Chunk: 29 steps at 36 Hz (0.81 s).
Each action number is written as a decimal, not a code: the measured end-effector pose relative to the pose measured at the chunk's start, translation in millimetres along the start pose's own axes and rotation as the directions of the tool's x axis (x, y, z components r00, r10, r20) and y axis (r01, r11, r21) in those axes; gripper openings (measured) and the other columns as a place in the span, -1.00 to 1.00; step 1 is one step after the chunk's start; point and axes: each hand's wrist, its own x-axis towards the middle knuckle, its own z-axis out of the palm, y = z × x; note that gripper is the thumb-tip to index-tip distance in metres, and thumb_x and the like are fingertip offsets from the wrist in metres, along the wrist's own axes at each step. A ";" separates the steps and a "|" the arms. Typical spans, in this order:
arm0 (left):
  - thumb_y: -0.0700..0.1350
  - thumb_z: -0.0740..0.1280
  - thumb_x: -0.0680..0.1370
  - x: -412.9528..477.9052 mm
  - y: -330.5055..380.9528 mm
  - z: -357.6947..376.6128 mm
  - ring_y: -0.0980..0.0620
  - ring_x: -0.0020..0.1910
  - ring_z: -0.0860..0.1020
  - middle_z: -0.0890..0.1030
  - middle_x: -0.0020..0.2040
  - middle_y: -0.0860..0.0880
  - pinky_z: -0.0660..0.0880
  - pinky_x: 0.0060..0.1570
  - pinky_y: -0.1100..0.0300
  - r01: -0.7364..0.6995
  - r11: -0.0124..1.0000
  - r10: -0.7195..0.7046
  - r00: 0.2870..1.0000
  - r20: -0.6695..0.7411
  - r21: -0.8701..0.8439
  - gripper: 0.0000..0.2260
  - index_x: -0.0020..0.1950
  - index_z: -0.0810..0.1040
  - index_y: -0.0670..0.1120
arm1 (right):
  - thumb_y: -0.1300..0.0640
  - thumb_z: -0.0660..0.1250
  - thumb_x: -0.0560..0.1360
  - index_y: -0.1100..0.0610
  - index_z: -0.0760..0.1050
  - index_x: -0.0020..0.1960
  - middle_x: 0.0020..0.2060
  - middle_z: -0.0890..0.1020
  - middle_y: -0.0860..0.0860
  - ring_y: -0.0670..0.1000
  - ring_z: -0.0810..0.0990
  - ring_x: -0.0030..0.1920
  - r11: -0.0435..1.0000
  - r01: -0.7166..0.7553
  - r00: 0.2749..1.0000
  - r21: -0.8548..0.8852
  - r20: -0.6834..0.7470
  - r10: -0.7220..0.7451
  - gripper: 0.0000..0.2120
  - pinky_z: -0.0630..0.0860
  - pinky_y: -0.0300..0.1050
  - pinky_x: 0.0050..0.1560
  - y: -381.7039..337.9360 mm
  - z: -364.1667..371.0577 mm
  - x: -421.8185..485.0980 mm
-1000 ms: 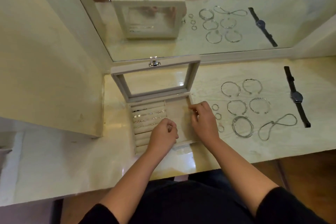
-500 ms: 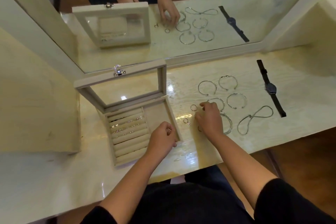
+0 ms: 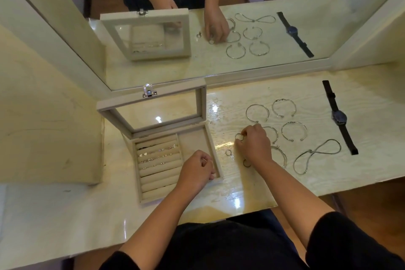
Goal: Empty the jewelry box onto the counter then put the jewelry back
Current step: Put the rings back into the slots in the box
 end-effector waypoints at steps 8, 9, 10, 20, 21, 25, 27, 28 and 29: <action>-0.24 0.16 0.54 -1.2 1.7 -2.1 0.16 -0.43 0.54 0.59 -0.30 0.00 0.47 -0.30 0.30 -0.004 0.999 0.004 1.000 -0.005 -0.034 -0.83 -0.15 0.42 0.01 | 0.14 0.31 0.43 0.25 0.51 0.01 0.05 0.50 0.12 0.12 0.48 0.05 1.000 0.011 1.000 0.021 -0.016 -0.011 -0.78 0.41 -0.04 -0.01 -4.5 -3.5 1.5; -0.24 0.16 0.54 -1.5 2.0 -2.9 0.16 -0.42 0.54 0.59 -0.29 0.00 0.47 -0.30 0.32 -0.007 0.999 0.006 1.000 -0.011 -0.050 -0.83 -0.15 0.42 0.01 | 0.14 0.32 0.42 0.24 0.51 0.00 0.04 0.51 0.11 0.11 0.49 0.04 0.999 0.017 1.000 0.040 -0.023 -0.016 -0.79 0.42 -0.04 -0.02 -5.7 -4.1 0.4; -0.24 0.17 0.54 -1.7 2.5 -3.8 0.16 -0.40 0.54 0.59 -0.29 0.00 0.47 -0.31 0.34 -0.011 0.998 0.010 1.000 -0.018 -0.067 -0.83 -0.15 0.43 0.01 | 0.13 0.33 0.42 0.24 0.52 -0.01 0.03 0.51 0.10 0.10 0.50 0.03 0.998 0.030 0.999 0.061 -0.027 -0.028 -0.78 0.43 -0.05 -0.03 -7.5 -4.4 -0.9; -0.21 0.24 0.56 2.8 9.9 -14.5 0.17 -0.36 0.54 0.61 -0.27 0.01 0.43 -0.35 0.51 -0.104 0.970 0.076 0.989 -0.130 -0.218 -0.90 -0.08 0.54 -0.13 | 0.09 0.41 0.38 0.16 0.51 -0.01 -0.06 0.50 0.02 -0.01 0.50 -0.07 0.943 0.250 0.967 0.221 -0.012 -0.254 -0.76 0.35 -0.23 -0.14 -42.0 -3.9 -28.0; -0.21 0.25 0.56 2.8 9.6 -15.7 0.19 -0.37 0.55 0.61 -0.27 0.02 0.40 -0.40 0.53 -0.108 0.967 0.076 0.987 -0.144 -0.230 -0.90 -0.07 0.55 -0.13 | 0.09 0.40 0.39 0.16 0.51 0.00 -0.05 0.50 0.02 -0.02 0.49 -0.07 0.935 0.271 0.961 0.230 -0.003 -0.278 -0.76 0.34 -0.24 -0.15 -45.6 -3.3 -31.6; -0.22 0.27 0.55 0.7 4.6 -23.1 0.23 -0.39 0.55 0.60 -0.27 0.01 0.36 -0.46 0.54 -0.114 0.957 0.066 0.981 -0.185 -0.265 -0.92 -0.09 0.56 -0.14 | 0.11 0.40 0.40 0.20 0.51 0.01 -0.03 0.51 0.05 0.00 0.50 -0.04 0.911 0.313 0.941 0.269 0.046 -0.337 -0.76 0.34 -0.25 -0.13 -59.4 -1.3 -44.0; -0.23 0.28 0.54 -1.0 -0.2 -28.0 0.22 -0.38 0.55 0.59 -0.27 0.00 0.36 -0.46 0.53 -0.106 0.958 0.052 0.978 -0.204 -0.265 -0.92 -0.08 0.57 -0.15 | 0.12 0.41 0.39 0.22 0.51 0.02 -0.04 0.51 0.06 0.00 0.50 -0.04 0.898 0.333 0.927 0.287 0.074 -0.367 -0.74 0.36 -0.24 -0.10 -65.3 -0.7 -48.4; -0.24 0.28 0.53 -2.2 -3.0 -30.4 0.23 -0.39 0.55 0.59 -0.29 0.00 0.36 -0.46 0.53 -0.101 0.956 0.042 0.976 -0.212 -0.275 -0.92 -0.08 0.57 -0.14 | 0.12 0.41 0.39 0.22 0.51 0.02 -0.05 0.51 0.05 0.00 0.49 -0.06 0.891 0.344 0.920 0.295 0.084 -0.383 -0.73 0.37 -0.23 -0.10 -68.0 -0.4 -50.7; -0.25 0.29 0.53 -3.5 -5.9 -32.9 0.23 -0.40 0.54 0.58 -0.30 0.00 0.36 -0.46 0.52 -0.097 0.954 0.034 0.975 -0.218 -0.283 -0.92 -0.08 0.56 -0.14 | 0.12 0.42 0.39 0.23 0.51 0.02 -0.05 0.51 0.05 -0.02 0.49 -0.08 0.884 0.354 0.913 0.304 0.095 -0.397 -0.73 0.38 -0.22 -0.10 -70.9 0.2 -53.0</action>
